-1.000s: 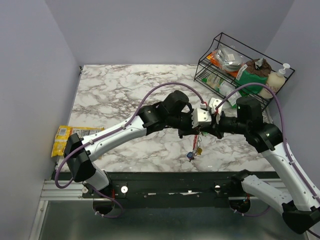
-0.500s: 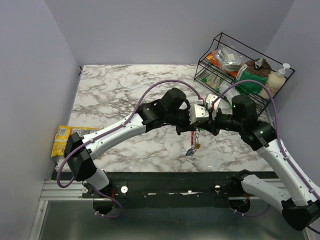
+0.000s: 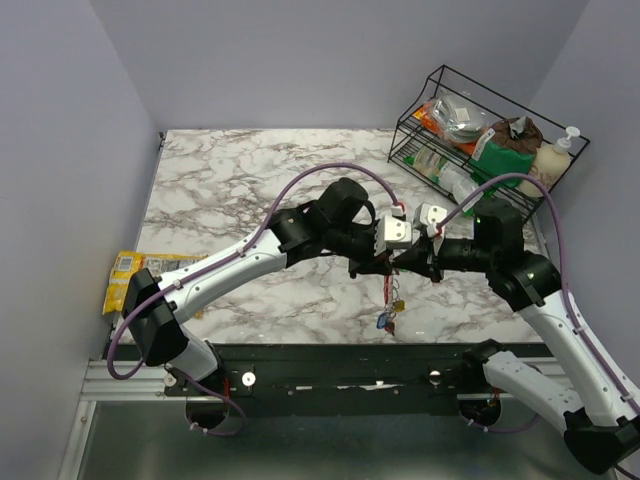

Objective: Remove the keys from the keyring
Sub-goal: Remove the key from the keyring.

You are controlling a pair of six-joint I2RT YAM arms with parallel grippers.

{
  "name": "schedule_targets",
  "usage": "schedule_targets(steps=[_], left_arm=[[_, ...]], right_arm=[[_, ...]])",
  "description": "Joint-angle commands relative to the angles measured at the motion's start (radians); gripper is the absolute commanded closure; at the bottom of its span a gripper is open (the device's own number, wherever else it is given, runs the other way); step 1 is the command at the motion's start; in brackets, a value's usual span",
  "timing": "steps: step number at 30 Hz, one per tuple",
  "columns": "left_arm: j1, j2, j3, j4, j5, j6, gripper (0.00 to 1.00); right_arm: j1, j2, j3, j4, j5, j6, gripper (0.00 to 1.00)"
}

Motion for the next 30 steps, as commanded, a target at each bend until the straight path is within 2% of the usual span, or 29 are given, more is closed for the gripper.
schedule_targets(steps=[1, 8, 18, 30], left_arm=[[-0.016, -0.022, 0.033, 0.052, 0.131, -0.019, 1.00], [-0.021, -0.045, 0.027, 0.015, 0.170, 0.036, 1.00], [-0.022, -0.083, 0.015, -0.008, 0.219, 0.067, 1.00], [-0.021, -0.117, 0.016, -0.024, 0.240, 0.084, 1.00]], right_arm=[[0.001, 0.020, 0.009, 0.051, -0.092, -0.031, 0.99], [-0.027, 0.103, 0.040, 0.049, -0.164, 0.014, 0.99], [-0.143, 0.129, 0.028, 0.052, -0.304, 0.040, 0.99], [-0.193, 0.170, 0.017, 0.051, -0.342, 0.060, 0.99]])
